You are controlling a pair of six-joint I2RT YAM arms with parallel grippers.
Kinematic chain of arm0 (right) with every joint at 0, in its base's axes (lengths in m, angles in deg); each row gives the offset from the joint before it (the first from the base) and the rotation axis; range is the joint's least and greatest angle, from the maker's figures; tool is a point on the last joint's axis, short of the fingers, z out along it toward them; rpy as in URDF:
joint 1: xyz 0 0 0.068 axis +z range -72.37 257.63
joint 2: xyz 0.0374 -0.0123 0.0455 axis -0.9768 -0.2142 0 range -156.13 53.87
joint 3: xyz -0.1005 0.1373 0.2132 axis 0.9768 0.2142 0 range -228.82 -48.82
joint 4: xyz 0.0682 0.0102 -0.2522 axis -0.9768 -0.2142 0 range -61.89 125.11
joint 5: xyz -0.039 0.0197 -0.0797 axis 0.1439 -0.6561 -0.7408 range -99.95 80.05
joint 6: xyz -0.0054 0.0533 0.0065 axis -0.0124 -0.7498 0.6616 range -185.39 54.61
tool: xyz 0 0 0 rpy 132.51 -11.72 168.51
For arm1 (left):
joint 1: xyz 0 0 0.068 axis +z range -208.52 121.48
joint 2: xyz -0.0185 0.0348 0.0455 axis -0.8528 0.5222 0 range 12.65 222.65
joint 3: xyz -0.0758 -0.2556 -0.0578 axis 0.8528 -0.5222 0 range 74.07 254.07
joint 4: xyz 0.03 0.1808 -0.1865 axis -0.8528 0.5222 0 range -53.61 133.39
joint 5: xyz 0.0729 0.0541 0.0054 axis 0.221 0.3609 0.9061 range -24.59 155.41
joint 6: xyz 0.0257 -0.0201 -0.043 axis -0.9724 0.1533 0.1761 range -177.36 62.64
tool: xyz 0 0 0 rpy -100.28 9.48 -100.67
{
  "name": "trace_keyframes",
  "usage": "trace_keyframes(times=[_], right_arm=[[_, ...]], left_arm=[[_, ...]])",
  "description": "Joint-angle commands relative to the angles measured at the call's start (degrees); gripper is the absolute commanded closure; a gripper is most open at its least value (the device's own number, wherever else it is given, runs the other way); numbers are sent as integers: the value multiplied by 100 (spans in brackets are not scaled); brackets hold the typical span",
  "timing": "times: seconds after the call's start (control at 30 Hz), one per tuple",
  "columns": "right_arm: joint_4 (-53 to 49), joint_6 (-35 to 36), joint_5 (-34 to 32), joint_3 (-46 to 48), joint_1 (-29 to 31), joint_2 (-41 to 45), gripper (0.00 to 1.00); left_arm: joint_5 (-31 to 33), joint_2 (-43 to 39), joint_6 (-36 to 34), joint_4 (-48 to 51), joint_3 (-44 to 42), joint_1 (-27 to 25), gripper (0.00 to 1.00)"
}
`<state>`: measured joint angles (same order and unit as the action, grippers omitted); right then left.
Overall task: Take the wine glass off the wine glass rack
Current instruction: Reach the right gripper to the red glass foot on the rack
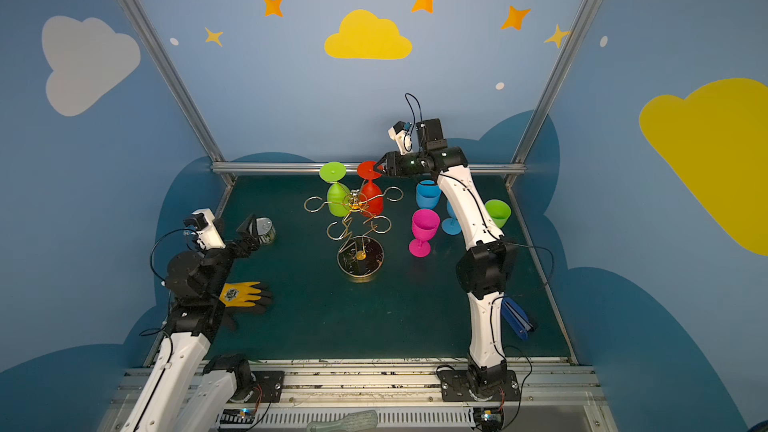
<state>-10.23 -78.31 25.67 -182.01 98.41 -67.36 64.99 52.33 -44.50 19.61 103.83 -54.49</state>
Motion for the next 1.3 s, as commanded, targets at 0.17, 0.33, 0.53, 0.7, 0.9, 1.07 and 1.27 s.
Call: trace_keyframes(times=[0.17,0.33,0.53,0.7,0.9,1.07,1.27], right_arm=[[-36,-23,-27,-137,20,-95,74],[20,-94,16,-118,-3,-58,83],[324,-350,229,97,-38,90,93],[657,-622,440,355,-82,234,100],[747,-741,473,398,-151,323,100],[558,-605,392,347,-151,340,94],[353,-426,362,333,-127,356,50]], left_arm=[[-1,-25,-21,-27,-40,30,9],[-1,-23,-21,-30,-40,34,8],[-37,-25,-30,-22,-31,29,9],[-45,-39,-29,-20,-31,38,9],[-45,-48,-21,-24,-31,36,9],[-54,-52,-12,-21,-32,36,9],[-63,-39,-13,-34,-31,37,9]])
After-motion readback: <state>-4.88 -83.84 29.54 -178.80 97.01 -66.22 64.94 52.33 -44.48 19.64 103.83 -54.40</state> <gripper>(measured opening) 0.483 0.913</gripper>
